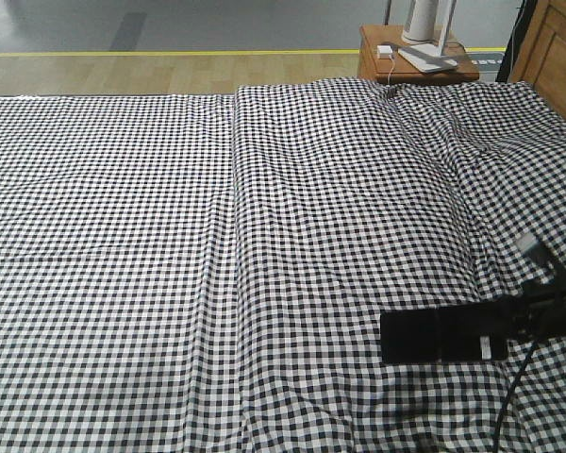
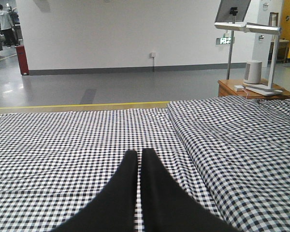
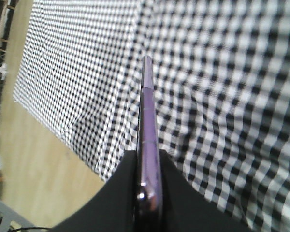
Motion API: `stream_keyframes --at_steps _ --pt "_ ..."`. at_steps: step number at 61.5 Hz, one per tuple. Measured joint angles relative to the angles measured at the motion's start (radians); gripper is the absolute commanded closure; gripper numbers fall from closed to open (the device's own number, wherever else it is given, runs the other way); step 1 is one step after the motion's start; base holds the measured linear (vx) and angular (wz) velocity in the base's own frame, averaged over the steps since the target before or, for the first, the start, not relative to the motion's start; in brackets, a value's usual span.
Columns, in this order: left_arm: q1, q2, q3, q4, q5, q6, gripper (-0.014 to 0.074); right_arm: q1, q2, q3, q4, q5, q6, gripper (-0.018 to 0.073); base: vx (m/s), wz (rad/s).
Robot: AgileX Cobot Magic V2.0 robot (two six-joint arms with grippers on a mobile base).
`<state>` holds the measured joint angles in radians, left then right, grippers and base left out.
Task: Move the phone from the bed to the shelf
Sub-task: 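Lift the phone off the sheet with the right gripper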
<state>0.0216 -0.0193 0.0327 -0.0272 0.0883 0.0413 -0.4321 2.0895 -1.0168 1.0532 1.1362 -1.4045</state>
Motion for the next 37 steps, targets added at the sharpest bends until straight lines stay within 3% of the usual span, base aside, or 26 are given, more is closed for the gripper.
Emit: stream_keyframes --at_steps 15,37 --pt "0.0 0.0 0.0 0.0 0.0 0.0 0.0595 0.024 -0.255 0.031 0.047 0.01 -0.001 0.0562 0.0 0.0" --pt "0.0 0.0 0.0 0.0 0.0 0.0 0.0595 0.286 -0.547 0.038 0.05 0.042 0.031 0.0562 0.0 0.0"
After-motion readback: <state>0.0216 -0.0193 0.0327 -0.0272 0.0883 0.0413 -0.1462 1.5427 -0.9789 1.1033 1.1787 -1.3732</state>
